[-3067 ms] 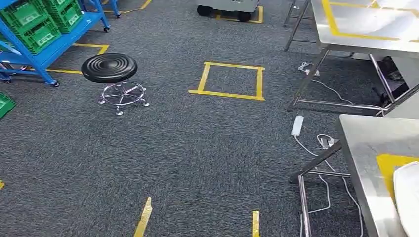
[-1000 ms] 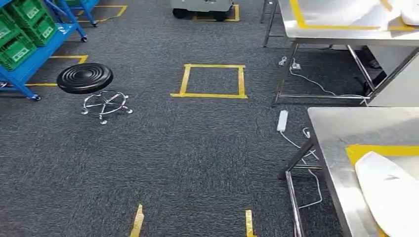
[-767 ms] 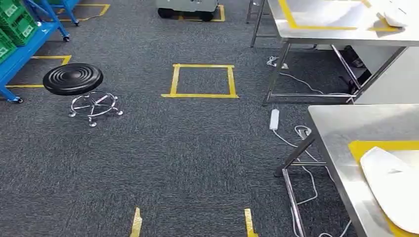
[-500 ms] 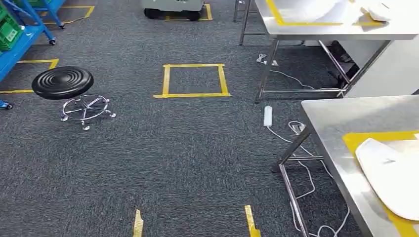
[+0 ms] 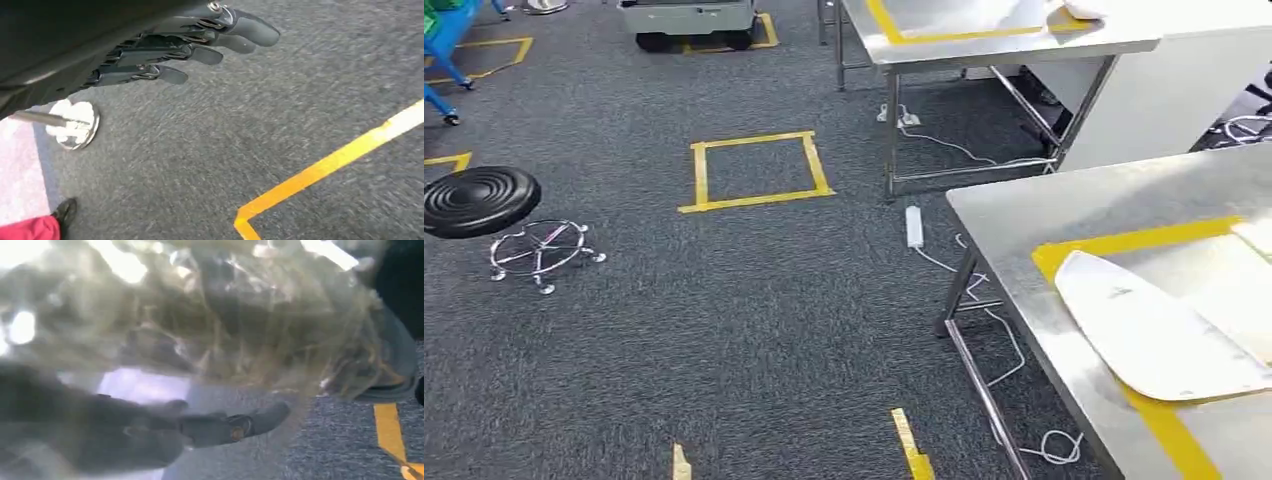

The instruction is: Take the parts from the cabinet and place them on the table.

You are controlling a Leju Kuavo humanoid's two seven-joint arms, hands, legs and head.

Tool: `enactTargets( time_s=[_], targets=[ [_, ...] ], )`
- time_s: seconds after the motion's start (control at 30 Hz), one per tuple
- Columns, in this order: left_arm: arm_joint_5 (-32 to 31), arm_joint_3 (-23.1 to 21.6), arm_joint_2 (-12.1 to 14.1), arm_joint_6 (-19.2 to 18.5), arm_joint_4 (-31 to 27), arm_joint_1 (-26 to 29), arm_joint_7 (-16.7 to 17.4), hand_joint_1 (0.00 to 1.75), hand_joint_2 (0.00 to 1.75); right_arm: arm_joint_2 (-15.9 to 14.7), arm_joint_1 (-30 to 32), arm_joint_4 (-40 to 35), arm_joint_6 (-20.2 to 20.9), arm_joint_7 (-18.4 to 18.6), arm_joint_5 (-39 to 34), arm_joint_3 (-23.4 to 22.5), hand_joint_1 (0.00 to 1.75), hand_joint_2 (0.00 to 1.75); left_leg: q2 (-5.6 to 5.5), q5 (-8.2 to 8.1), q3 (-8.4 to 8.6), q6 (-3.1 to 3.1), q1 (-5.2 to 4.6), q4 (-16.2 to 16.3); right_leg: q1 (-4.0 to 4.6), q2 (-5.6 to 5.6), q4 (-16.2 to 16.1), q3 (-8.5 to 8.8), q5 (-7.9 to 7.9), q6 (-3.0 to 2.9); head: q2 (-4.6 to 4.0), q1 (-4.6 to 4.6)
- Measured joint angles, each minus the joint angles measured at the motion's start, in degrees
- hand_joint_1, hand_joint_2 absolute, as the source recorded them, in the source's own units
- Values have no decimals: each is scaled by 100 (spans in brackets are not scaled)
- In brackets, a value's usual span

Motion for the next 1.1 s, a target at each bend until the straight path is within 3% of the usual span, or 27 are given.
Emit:
enactTargets(
  time_s=[0.03,0.07,0.1,0.13,0.23,0.27,0.3,0.33,0.4,0.43,0.47,0.53,0.57,0.6,0.67,0.73,0.77,0.8,0.83,0.87,0.9,0.93,0.97,1.03,1.07,1.1],
  targets=[
    [-2,-2,4,0,0,-1,0,0,0,0,-1,0,-2,0,-2,0,0,0,-52,326,201,37,-15,-484,2,79,0,22,-1,1,0,0],
    [-7,-2,15,0,0,1,0,0,0,2,-3,0,-2,0,-4,0,0,0,-209,587,402,72,-24,-965,-1,145,0,36,-6,6,0,0],
    [-9,-6,22,0,0,0,0,0,0,2,-2,0,-2,0,-11,0,0,0,-507,528,462,114,-18,-1114,11,191,10,-56,-16,20,0,11],
    [-9,-11,24,0,0,5,0,0,0,2,-32,0,4,0,-15,0,0,0,-509,493,528,116,-15,-1313,3,278,34,-34,-19,48,0,9],
    [-33,-13,50,2,-4,-8,4,0,0,4,-1,0,9,-2,-22,11,0,0,-350,539,537,169,-54,-1363,-54,435,-37,-135,66,181,0,-7],
    [-35,-15,46,0,-9,-14,4,0,0,2,5,0,9,0,-24,13,0,0,-266,589,578,219,-6,-1466,-57,360,-2,-136,21,192,0,2],
    [-42,-17,48,0,-11,-19,4,0,0,0,6,0,9,0,-24,18,0,0,-212,600,608,230,-18,-1505,-23,41,129,-199,-89,216,0,13],
    [-46,-17,46,0,-13,-25,4,0,0,2,-6,0,9,11,-26,17,0,0,-152,599,609,252,-20,-1506,-27,-111,420,-355,-279,244,0,35],
    [-48,-20,42,0,-13,-6,4,0,0,2,-25,0,7,20,-28,17,0,0,-9,593,605,257,-26,-1506,-57,-198,1223,-765,-663,305,0,42],
    [-48,-22,42,0,-13,-5,4,0,0,2,-23,0,7,15,-28,17,0,0,67,588,600,257,-26,-1505,-77,-204,1495,-908,-725,332,0,44],
    [-48,-22,39,0,-13,-5,4,0,0,2,-21,0,7,17,-31,17,0,0,131,584,604,251,-25,-1504,-96,-213,1483,-903,-632,353,0,44],
    [-48,-24,26,0,-13,-12,4,0,0,2,-3,0,4,17,-33,20,0,0,241,560,621,215,-13,-1502,-135,-288,777,-523,-194,390,0,44],
    [-48,-24,24,0,-13,-11,4,0,0,2,-4,0,4,33,-33,22,0,0,289,542,658,186,-4,-1501,-147,-421,230,-211,28,400,0,44],
    [-48,-24,31,0,-13,-9,4,0,0,4,-18,0,7,35,-33,24,0,0,333,522,685,144,-18,-1495,-133,-645,-80,-68,-3,394,0,48],
    [-76,-28,44,0,-17,-12,4,0,0,7,-32,0,22,35,-33,24,0,0,390,498,715,66,-40,-1485,-99,-517,-94,-16,41,262,0,22],
    [-98,-28,52,0,-22,-34,7,0,0,7,-27,0,44,33,-48,22,0,0,478,496,770,0,-4,-1523,-65,-434,-98,-83,41,182,0,28],
    [-109,-33,52,0,-37,-33,7,0,0,4,-24,0,59,33,-61,22,0,0,430,450,773,-56,22,-1506,-95,-380,-142,28,72,119,0,26],
    [-136,-35,53,0,-42,-32,13,0,0,4,-25,0,74,33,-74,22,0,0,228,340,750,-69,30,-1399,-91,-346,-150,20,80,102,0,2],
    [-194,-35,59,0,-46,-26,15,0,0,4,-29,0,96,33,-92,24,0,0,92,113,608,-55,29,-1080,-87,-305,-149,20,92,68,0,-9],
    [-266,-35,68,0,-44,-10,48,0,0,4,-37,2,101,35,-103,24,0,0,35,-147,376,-45,18,-582,-73,-241,-149,16,91,50,0,-22],
    [-326,-35,70,0,-44,6,87,0,0,4,-40,2,105,35,-109,26,0,0,16,-317,161,-35,7,-138,-59,-180,-148,14,92,32,0,-18],
    [-388,-35,70,0,-44,24,116,0,0,4,-41,2,107,28,-120,28,0,0,11,-388,-15,-19,0,190,-43,-105,-147,15,90,25,0,-22],
    [-430,-33,68,0,-44,36,122,0,0,6,-41,2,109,26,-122,33,0,0,6,-313,-63,4,-5,240,-32,-29,-146,25,90,25,0,-20],
    [-520,-24,68,0,-44,45,157,0,0,7,-42,2,120,26,-144,46,0,0,-28,178,126,66,-19,-284,-19,129,-145,57,87,22,0,-17],
    [-568,-17,74,2,-44,46,177,0,0,7,-49,2,120,26,-153,52,0,0,-127,461,319,96,-25,-748,-20,205,-145,77,84,23,0,-18],
    [-625,-13,83,2,-44,54,188,0,0,9,-56,2,120,26,-162,57,0,0,-392,649,488,125,-25,-1179,-28,280,-145,72,79,30,0,-17]
  ],
)
